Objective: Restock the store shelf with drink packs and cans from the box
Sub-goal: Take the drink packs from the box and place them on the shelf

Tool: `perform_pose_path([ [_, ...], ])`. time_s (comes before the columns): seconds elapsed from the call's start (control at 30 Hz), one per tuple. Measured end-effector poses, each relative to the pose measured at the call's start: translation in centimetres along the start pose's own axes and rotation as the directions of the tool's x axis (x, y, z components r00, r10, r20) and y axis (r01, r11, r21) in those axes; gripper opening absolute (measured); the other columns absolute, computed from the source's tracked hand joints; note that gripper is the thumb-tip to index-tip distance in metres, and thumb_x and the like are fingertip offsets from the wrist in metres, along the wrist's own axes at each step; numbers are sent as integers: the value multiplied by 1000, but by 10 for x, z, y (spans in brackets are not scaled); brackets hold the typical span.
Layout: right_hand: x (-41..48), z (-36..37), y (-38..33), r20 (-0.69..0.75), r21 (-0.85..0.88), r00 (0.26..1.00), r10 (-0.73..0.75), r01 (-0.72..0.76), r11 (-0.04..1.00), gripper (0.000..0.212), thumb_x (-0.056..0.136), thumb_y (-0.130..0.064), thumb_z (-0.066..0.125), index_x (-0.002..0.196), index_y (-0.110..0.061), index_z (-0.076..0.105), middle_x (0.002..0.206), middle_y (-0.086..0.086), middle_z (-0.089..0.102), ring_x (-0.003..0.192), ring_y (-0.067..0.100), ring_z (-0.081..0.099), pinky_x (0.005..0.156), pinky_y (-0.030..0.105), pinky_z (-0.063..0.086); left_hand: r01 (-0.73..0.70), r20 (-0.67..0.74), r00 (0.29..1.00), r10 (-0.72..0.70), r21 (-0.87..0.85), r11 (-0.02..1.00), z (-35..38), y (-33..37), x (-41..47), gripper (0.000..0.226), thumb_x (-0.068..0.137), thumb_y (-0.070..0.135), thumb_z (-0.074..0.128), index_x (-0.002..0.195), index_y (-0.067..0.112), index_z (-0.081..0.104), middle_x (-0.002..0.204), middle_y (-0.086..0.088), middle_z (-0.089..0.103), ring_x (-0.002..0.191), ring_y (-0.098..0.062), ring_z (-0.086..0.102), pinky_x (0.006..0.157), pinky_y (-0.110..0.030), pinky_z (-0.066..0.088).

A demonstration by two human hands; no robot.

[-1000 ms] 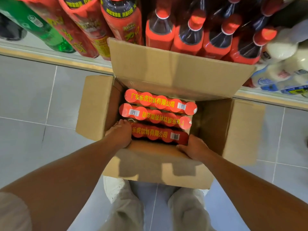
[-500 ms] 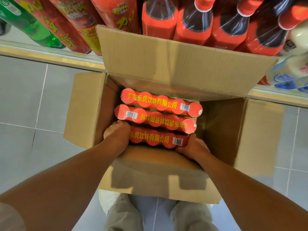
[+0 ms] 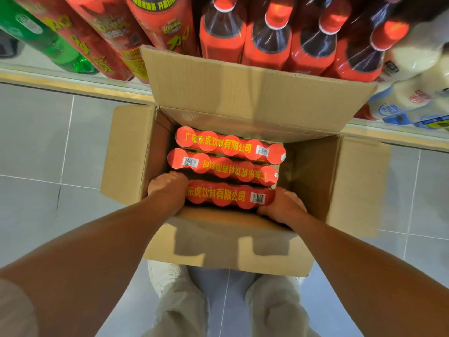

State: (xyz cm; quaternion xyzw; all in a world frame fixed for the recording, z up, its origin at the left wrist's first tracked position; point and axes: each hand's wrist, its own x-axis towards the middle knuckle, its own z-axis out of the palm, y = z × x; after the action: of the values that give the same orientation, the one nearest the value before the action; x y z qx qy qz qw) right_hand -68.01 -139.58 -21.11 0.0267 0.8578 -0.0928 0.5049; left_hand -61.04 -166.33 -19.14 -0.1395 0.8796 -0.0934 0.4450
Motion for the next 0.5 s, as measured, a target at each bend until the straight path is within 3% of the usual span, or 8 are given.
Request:
perform_pose_path([
  [0.13,-26,-19,-5,6,-44,1000,1,-1,999,43,74,-51,79,106,-27,62,88,-5,69,72,12,67,60,25,54,-16,-4,1000,16,7,1000,-26,-11,-29,29,96,12,54,125,8,57,122,-10,64,112,-29,64,85,-37,54],
  [0.27,-62,-44,-13,3,-115,999,-39,39,993,56,76,-58,76,117,-26,58,105,0,70,88,17,68,80,31,59,-32,-17,999,32,-21,999,-56,-28,-62,32,96,16,57,128,12,54,126,-7,62,116,-26,63,89,-35,53],
  [0.33,-84,-59,-18,-11,-133,997,-70,68,989,61,77,-62,75,121,-25,56,112,1,69,92,18,67,83,29,57,-42,-18,999,41,-62,997,-74,-39,-79,33,95,19,59,127,14,55,126,-6,62,115,-25,63,90,-34,53],
  [0.5,-153,-101,-27,-30,-1,995,-94,94,996,61,67,-67,79,111,-29,61,107,-6,69,90,14,65,81,28,57,-77,-51,996,70,-155,985,-127,-72,-130,38,89,35,68,122,18,58,117,-2,65,108,-21,64,84,-30,52],
])
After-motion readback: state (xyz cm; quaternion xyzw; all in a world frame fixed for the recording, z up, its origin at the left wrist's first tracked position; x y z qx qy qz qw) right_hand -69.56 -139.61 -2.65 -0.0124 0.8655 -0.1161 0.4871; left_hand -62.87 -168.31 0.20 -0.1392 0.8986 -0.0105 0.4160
